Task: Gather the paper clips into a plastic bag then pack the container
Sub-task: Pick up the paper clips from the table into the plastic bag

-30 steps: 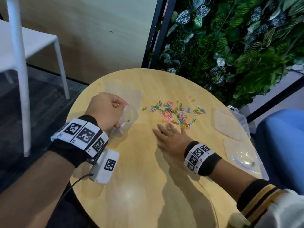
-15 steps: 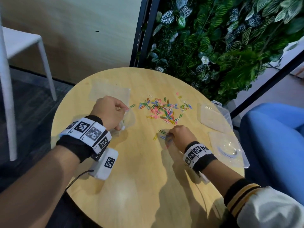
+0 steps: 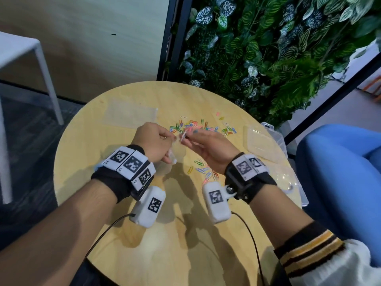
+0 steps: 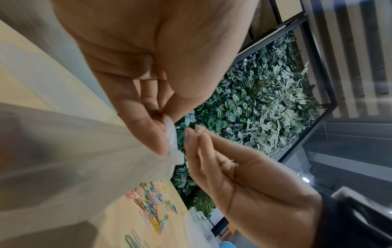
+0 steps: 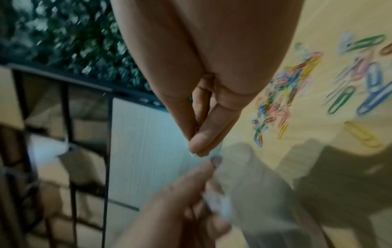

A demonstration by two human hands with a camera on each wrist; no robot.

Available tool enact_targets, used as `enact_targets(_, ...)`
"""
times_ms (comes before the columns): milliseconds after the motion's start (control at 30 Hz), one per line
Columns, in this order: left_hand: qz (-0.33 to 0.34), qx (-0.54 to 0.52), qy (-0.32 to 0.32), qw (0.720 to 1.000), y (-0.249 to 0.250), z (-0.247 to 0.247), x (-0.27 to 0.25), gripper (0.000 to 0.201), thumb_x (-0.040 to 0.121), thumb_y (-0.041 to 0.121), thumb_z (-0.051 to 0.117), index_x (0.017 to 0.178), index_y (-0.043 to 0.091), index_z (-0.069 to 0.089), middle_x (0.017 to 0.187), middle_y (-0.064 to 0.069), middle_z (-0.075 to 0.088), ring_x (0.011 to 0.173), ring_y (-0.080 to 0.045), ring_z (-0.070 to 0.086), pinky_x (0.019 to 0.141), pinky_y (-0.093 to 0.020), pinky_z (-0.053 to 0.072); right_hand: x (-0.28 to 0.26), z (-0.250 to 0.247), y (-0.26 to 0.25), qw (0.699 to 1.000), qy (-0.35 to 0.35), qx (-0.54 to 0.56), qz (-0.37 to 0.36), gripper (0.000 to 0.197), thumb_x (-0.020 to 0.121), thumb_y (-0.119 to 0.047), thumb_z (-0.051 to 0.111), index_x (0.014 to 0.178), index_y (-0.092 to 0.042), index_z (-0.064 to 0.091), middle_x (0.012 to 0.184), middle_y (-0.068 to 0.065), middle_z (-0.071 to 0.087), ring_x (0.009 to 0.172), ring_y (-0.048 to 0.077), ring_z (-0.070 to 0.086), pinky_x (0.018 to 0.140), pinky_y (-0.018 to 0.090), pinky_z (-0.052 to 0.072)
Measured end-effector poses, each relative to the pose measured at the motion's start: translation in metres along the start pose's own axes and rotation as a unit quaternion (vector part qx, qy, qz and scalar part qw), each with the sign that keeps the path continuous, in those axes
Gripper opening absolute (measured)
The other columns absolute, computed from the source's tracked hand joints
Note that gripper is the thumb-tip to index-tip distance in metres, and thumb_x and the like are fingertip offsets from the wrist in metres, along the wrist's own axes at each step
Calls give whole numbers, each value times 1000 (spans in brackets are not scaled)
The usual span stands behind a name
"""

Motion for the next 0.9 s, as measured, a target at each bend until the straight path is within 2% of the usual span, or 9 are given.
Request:
enact_targets(100, -3, -21, 3, 1000, -2, 2, 2, 15, 94, 12, 61, 88, 11, 74, 70, -15, 72, 51, -32, 71, 61, -40, 61, 2, 8, 7, 974, 55, -216, -28, 21, 86, 5, 65, 104, 15, 66, 80, 15, 67, 65, 14, 67, 77, 25, 60)
enact_targets(233, -1, -18, -2, 1000, -2, 1, 0, 16, 96, 13, 61, 88, 13, 75, 73, -10, 72, 50, -27, 70, 57, -32, 60, 0, 25, 1, 821, 64, -561, -84, 21, 84, -3, 63, 97, -8, 78, 85, 8, 73, 70, 15, 60, 64, 20, 47)
enact_targets(333, 2, -18, 4, 1000, -1, -3, -3, 15, 96, 13, 61, 91, 14, 75, 76, -7, 72, 50, -24, 70, 56, -30, 60, -2, 40, -1, 762, 47, -638, -101, 30, 84, 0, 56, 102, -12, 76, 95, 8, 74, 90, 22, 65, 74, 22, 45)
enact_targets(433, 7, -27, -6, 1000, 0, -6, -6, 15, 96, 10, 60, 91, 13, 74, 75, -9, 73, 52, -24, 71, 57, -28, 60, 1, 46, -2, 710, 49, -691, -127, 19, 79, -6, 62, 78, -15, 79, 65, 0, 66, 76, 21, 58, 67, 26, 48)
enact_targets(600, 14, -14, -9, 1000, 0, -8, -8, 15, 95, 11, 61, 90, 13, 74, 76, -6, 74, 51, -21, 70, 54, -25, 57, 3, 56, 2, 654, -9, -750, -93, 34, 87, -14, 55, 54, -14, 53, 58, 8, 50, 59, 24, 41, 59, 30, 38)
enact_targets(700, 22, -1, 0, 1000, 0, -13, -9, 14, 95, 12, 61, 90, 14, 74, 80, -5, 74, 49, -20, 70, 54, -26, 57, 2, 62, -4, 672, -91, -734, -48, 35, 87, -13, 57, 53, -22, 53, 53, -1, 48, 58, 21, 45, 53, 26, 34)
enact_targets(767, 23, 6, 10, 1000, -3, -22, -10, 13, 95, 12, 61, 91, 15, 73, 75, -4, 72, 48, -18, 69, 55, -28, 59, 7, 60, -14, 751, -101, -652, -31, 20, 87, -16, 62, 68, -20, 70, 61, -2, 65, 58, 13, 60, 57, 22, 52)
enact_targets(833, 27, 32, 29, 999, -8, -32, -10, 13, 95, 13, 62, 90, 18, 73, 74, 1, 70, 47, -16, 69, 53, -27, 59, 24, 48, -23, 815, -47, -577, -40, 16, 87, -16, 62, 79, -14, 76, 74, 4, 72, 61, 15, 66, 64, 31, 61)
enact_targets(900, 27, 51, 49, 997, -15, -46, -11, 14, 94, 13, 63, 89, 18, 74, 73, 3, 70, 46, -16, 69, 51, -25, 58, 50, 37, -25, 793, 10, -605, -71, 18, 90, -19, 59, 91, -15, 76, 90, 7, 75, 74, 20, 69, 73, 36, 61)
Point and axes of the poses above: each hand's wrist, its own x-axis towards the middle knuckle, its own z-axis out of the palm, y = z × x, the point moved 7 cm from there along x, towards the middle knuckle
